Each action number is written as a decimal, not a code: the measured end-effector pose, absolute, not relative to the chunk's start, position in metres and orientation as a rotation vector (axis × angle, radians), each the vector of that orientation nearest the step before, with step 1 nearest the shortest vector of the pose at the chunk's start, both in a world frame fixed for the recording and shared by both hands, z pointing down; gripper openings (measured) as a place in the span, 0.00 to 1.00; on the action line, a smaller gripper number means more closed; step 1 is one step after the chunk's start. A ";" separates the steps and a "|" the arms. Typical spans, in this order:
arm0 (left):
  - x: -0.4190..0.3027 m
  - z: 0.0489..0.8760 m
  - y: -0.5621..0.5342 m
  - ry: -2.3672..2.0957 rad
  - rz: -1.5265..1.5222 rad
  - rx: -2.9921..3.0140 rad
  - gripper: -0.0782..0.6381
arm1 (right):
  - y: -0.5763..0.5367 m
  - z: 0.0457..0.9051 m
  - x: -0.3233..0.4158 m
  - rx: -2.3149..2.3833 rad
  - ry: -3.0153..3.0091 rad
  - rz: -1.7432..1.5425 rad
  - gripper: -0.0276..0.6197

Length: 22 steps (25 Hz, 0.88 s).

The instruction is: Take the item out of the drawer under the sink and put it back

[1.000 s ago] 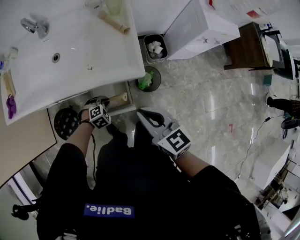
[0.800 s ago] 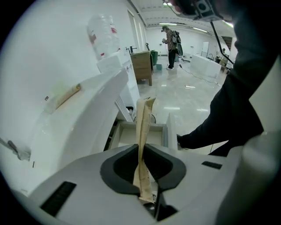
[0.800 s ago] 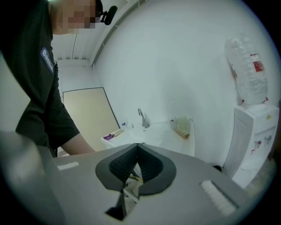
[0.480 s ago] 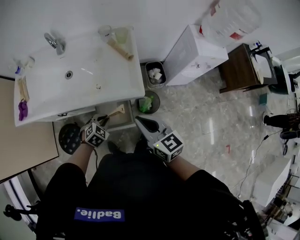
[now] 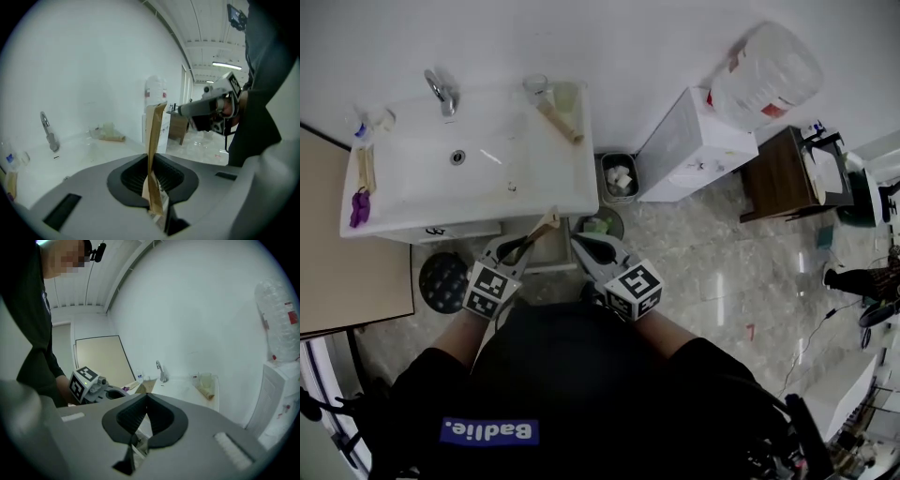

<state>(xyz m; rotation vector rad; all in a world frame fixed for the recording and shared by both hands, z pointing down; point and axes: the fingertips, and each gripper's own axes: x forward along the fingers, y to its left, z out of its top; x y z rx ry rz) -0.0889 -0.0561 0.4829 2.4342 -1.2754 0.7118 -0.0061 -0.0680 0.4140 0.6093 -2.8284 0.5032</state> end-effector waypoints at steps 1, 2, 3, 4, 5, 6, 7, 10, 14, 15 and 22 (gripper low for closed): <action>-0.088 0.471 -0.057 -1.290 0.673 2.445 0.17 | -0.068 0.415 -0.008 0.600 -2.829 0.504 0.04; -0.088 0.459 -0.057 -1.305 0.633 2.451 0.17 | -0.068 0.417 -0.010 0.590 -2.830 0.509 0.04; -0.088 0.448 -0.057 -1.320 0.591 2.454 0.17 | -0.067 0.419 -0.013 0.579 -2.830 0.515 0.04; -0.089 0.438 -0.056 -1.333 0.549 2.454 0.17 | -0.066 0.421 -0.015 0.569 -2.830 0.521 0.04; -0.090 0.429 -0.055 -1.346 0.509 2.453 0.17 | -0.065 0.422 -0.017 0.560 -2.832 0.524 0.04; -0.090 0.422 -0.054 -1.360 0.470 2.454 0.17 | -0.064 0.423 -0.020 0.551 -2.833 0.524 0.04; -0.092 0.415 -0.052 -1.374 0.431 2.455 0.17 | -0.064 0.423 -0.022 0.542 -2.835 0.523 0.04; -0.096 0.405 -0.043 -1.413 0.317 2.454 0.17 | -0.060 0.424 -0.029 0.522 -2.838 0.520 0.04; -0.101 0.408 -0.030 -1.433 0.249 2.440 0.17 | -0.052 0.429 -0.034 0.498 -2.830 0.523 0.04; -0.102 0.410 -0.027 -1.434 0.246 2.440 0.17 | -0.051 0.431 -0.036 0.495 -2.827 0.521 0.04; -0.101 0.416 -0.017 -1.407 0.264 2.452 0.17 | -0.043 0.434 -0.043 0.476 -2.818 0.512 0.04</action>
